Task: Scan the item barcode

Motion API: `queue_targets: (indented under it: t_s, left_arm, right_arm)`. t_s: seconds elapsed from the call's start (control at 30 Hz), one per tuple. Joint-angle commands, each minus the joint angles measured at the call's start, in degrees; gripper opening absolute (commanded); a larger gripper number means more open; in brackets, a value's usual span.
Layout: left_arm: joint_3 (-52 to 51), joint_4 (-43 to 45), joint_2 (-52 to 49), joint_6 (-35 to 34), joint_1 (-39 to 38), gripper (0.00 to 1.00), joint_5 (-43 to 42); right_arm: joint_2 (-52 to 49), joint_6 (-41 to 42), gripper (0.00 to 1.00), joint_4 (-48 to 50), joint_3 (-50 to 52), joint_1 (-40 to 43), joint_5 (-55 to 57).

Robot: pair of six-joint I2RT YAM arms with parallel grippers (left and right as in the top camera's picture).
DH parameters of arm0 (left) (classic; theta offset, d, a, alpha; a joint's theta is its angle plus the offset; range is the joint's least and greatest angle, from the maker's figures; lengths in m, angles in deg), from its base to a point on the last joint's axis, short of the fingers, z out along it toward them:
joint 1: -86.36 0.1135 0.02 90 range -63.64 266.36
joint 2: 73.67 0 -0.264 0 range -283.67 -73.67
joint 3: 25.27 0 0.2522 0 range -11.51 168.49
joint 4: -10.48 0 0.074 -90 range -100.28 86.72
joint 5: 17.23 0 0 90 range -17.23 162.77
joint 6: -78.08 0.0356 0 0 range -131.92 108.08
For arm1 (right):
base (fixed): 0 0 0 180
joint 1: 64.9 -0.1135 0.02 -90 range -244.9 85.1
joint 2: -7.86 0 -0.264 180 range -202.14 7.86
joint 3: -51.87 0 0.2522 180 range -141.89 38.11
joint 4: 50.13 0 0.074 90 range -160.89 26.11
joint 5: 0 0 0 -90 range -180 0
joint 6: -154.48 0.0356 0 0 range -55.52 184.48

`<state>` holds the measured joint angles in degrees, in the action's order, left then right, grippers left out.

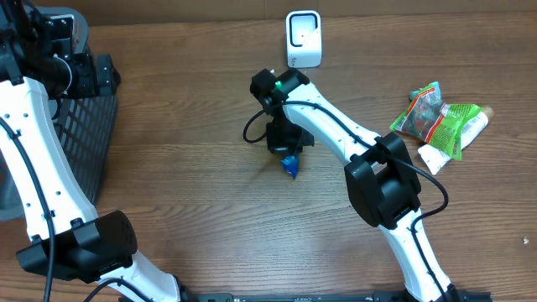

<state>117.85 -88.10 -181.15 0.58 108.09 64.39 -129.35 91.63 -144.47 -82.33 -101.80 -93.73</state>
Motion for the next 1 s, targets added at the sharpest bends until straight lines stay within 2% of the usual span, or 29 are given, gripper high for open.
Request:
queue_targets:
  t_s: [0.0, 0.03, 0.17, 0.43, 0.5, 0.57, 0.8, 0.97]
  left_arm:
    - [0.13, 0.00, 0.98, 1.22, -0.39, 0.99, -0.46]
    - [0.13, -0.02, 0.98, 1.22, -0.39, 1.00, -0.44]
    - [0.13, -0.02, 0.98, 1.22, -0.39, 1.00, -0.46]
    - [0.13, -0.02, 0.98, 1.22, -0.39, 1.00, -0.44]
    - [0.13, 0.00, 0.98, 1.22, -0.39, 1.00, -0.46]
    - [0.13, 0.00, 0.98, 1.22, -0.39, 1.00, -0.44]
    - [0.13, -0.02, 0.98, 1.22, -0.39, 1.00, -0.46]
    - [0.13, -0.02, 0.98, 1.22, -0.39, 0.99, -0.44]
  right_arm:
    - [4.26, -11.76, 0.04, 4.24, -3.32, 1.44, -20.31]
    - [4.81, -15.21, 0.04, 6.47, -3.32, 2.12, -28.65]
    - [4.59, -21.86, 0.04, 9.22, -2.62, 3.43, -43.28]
    - [4.59, -20.92, 0.04, 19.54, 12.15, 4.48, -49.44]
    - [4.59, -18.91, 0.07, 20.22, 14.91, 5.64, -46.40]
    - [4.59, -16.39, 0.19, 19.67, 16.39, 7.21, -40.35]
    - [5.40, -13.40, 0.34, 16.46, 14.91, 13.33, -24.02]
    - [7.67, -15.30, 0.36, 12.96, 9.81, 15.28, -17.44]
